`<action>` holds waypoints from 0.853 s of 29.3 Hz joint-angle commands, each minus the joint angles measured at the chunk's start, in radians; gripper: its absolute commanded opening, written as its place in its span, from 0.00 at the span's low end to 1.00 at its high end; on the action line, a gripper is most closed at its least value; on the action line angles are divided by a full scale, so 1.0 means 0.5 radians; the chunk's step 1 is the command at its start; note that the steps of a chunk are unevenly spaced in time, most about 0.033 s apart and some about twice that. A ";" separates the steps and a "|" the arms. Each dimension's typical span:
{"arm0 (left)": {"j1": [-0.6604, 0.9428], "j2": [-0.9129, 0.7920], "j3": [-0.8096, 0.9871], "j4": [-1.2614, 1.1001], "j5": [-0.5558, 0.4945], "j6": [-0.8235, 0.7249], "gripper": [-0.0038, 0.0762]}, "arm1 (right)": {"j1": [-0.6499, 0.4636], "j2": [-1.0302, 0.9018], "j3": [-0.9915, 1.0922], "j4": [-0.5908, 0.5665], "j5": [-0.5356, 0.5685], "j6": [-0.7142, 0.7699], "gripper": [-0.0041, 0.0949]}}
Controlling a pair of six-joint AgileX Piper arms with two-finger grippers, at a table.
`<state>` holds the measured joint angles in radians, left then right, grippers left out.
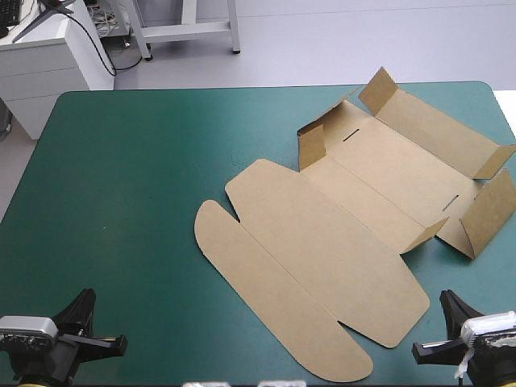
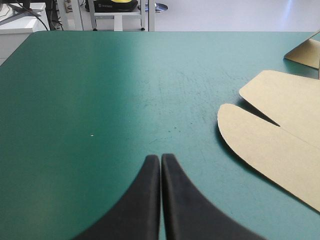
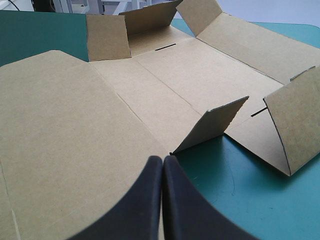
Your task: Fold the box
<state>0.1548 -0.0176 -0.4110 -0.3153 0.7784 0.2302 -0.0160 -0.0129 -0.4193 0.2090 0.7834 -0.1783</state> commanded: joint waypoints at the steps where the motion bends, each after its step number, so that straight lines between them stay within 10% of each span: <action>1: -0.014 -0.011 -0.040 -0.051 -0.148 -0.001 0.04 | 0.004 -0.043 -0.049 0.004 -0.157 -0.006 0.02; 18: -0.014 -0.011 -0.040 -0.051 -0.148 -0.001 0.04 | 0.004 -0.043 -0.049 0.008 -0.157 -0.006 0.05; 25: -0.014 -0.011 -0.040 -0.051 -0.148 -0.001 0.04 | 0.004 -0.043 -0.049 0.008 -0.157 -0.006 0.39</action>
<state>0.1548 -0.0176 -0.4110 -0.3153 0.7784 0.2302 -0.0160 -0.0129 -0.4193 0.2090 0.7834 -0.1783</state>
